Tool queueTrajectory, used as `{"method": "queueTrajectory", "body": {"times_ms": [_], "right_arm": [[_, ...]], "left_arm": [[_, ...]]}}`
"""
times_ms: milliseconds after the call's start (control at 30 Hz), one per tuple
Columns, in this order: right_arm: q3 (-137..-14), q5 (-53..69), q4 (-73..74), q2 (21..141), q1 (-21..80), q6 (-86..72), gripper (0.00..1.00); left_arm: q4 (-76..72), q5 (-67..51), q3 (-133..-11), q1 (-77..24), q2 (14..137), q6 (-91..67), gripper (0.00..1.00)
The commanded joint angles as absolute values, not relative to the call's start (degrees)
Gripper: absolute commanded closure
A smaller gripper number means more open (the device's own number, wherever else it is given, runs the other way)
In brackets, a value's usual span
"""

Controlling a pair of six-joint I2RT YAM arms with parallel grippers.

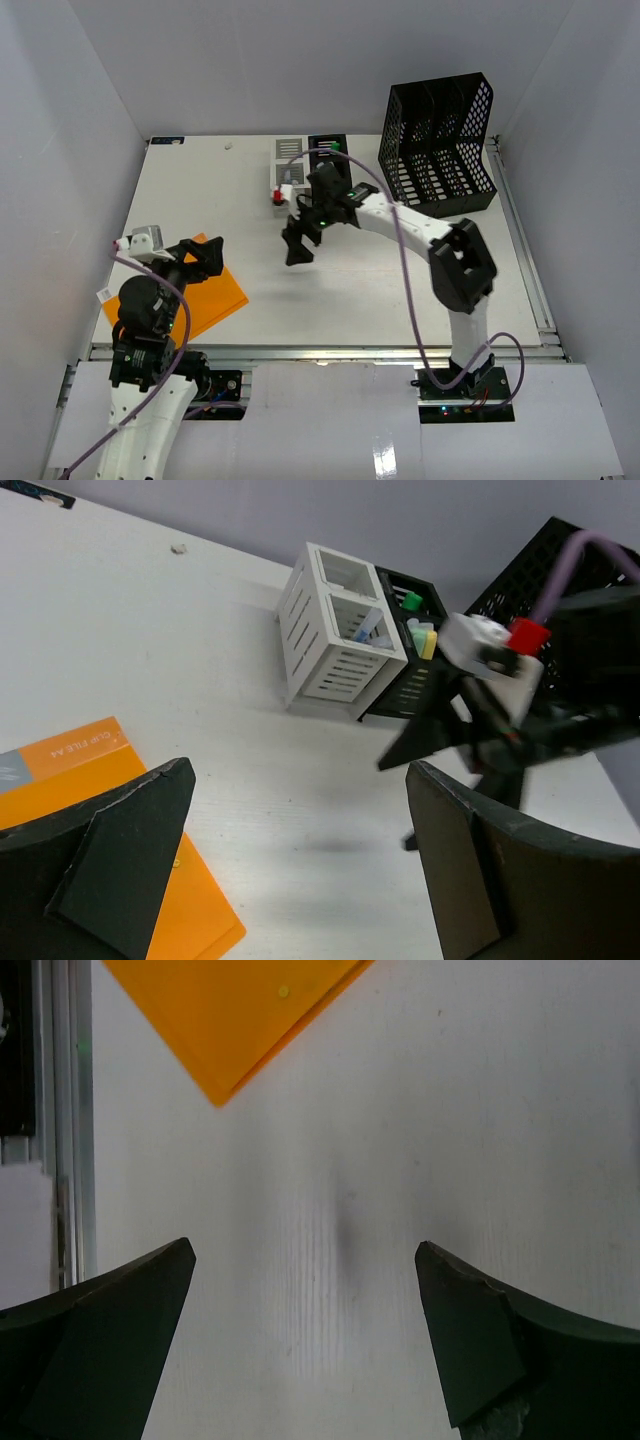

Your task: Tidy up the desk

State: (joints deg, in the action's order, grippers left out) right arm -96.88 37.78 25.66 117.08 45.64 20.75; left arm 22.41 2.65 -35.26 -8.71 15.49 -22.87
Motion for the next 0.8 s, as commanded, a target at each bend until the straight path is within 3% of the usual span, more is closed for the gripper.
{"method": "queueTrajectory", "body": {"times_ms": [0,167,433,633,767], "right_arm": [[-110.7,38.2,24.5,127.3,48.6,3.9,0.1],[-121.2,39.5,16.0,137.1,50.0,-8.5,0.1],[-121.0,40.8,1.7,142.2,51.5,-22.0,0.07],[-121.0,41.1,0.7,144.9,52.6,-24.8,0.01],[-116.1,41.1,-1.7,144.1,54.0,-25.5,0.05]], "left_arm": [[25.7,9.6,-34.1,-8.5,13.0,-22.8,0.02],[26.3,11.1,-34.5,-8.5,12.5,-22.9,0.02],[26.5,13.5,-34.0,-8.5,7.5,-23.8,0.02],[26.7,13.6,-34.0,-8.5,7.3,-24.0,0.02],[26.6,13.3,-34.0,-8.5,7.6,-24.1,0.02]]}}
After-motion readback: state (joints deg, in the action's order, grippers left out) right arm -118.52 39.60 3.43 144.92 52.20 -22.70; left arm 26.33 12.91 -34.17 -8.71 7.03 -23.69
